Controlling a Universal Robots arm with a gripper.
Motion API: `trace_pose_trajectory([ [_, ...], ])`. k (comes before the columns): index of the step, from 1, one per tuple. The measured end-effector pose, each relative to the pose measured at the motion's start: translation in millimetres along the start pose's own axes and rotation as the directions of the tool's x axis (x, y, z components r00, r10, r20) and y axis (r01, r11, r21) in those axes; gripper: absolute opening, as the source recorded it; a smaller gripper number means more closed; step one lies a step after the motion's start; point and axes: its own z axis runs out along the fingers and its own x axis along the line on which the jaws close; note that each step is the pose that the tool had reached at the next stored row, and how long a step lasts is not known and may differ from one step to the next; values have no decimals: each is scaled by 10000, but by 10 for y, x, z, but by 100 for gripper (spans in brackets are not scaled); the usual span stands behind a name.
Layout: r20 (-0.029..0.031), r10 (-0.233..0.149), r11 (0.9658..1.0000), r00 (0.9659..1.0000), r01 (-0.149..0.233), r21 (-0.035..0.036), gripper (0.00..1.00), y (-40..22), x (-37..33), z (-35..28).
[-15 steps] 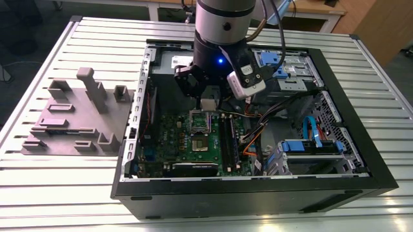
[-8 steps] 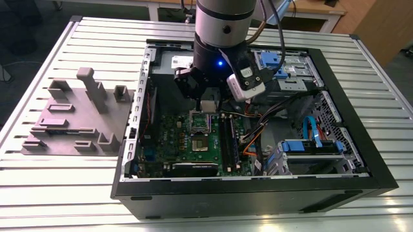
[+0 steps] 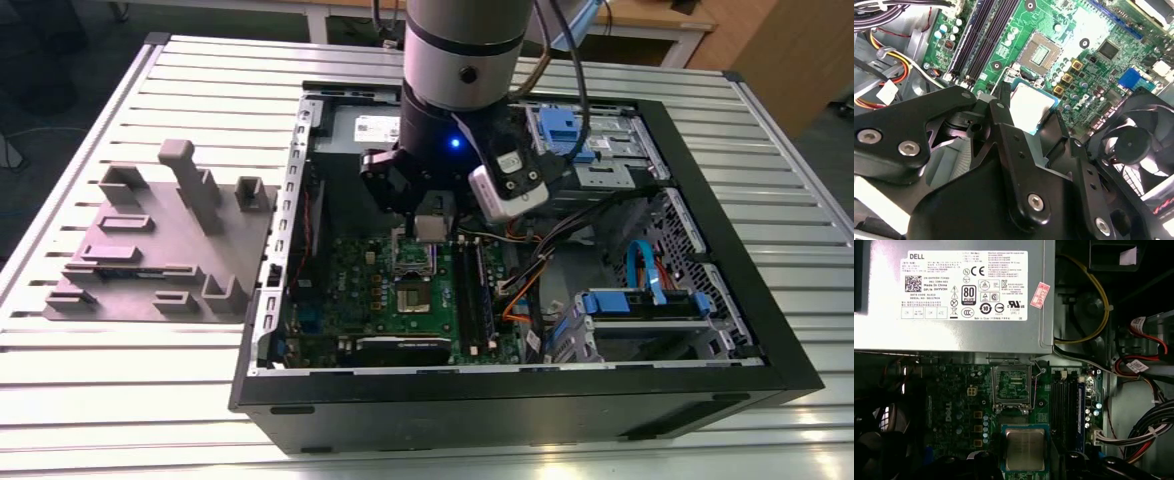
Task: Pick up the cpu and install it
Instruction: 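Place the cpu into insertion slot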
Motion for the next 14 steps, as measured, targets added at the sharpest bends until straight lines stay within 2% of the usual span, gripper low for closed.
trace_pose_trajectory([
  [3,2,145,9999,9999,-145,2,47,-10,-1,47],
  [8,3,159,9999,9999,-159,-1,47,-47,-1,109],
  [14,2,159,9999,9999,-159,1,47,-52,-2,216],
])
